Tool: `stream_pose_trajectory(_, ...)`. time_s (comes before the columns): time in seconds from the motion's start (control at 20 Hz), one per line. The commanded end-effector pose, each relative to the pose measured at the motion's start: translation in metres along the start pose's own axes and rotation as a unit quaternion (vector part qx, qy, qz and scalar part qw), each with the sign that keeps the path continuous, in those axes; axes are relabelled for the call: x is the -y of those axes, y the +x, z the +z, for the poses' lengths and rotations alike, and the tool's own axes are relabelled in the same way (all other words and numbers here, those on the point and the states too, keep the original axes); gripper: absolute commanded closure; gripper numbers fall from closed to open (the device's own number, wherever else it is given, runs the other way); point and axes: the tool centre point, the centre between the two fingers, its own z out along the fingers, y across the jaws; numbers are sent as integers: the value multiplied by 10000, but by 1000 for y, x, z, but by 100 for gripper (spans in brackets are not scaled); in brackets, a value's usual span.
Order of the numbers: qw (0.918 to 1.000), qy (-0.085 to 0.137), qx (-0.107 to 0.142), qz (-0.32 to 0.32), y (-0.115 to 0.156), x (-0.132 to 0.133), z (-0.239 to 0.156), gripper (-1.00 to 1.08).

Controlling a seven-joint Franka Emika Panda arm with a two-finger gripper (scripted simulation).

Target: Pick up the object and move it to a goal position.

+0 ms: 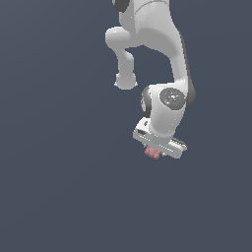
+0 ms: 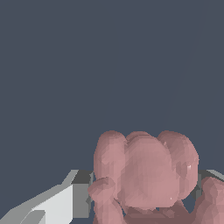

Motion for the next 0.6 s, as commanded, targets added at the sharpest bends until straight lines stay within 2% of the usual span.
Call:
stream_pose_trajectory(0.0,10000,-2,0,2,-11,24,-15,108)
stream_pose_trajectory(0.25,10000,-2,0,2,-26,59,-37,108)
stream_pose_trajectory(0.55,10000,-1,3,4,-33,79,-48,108)
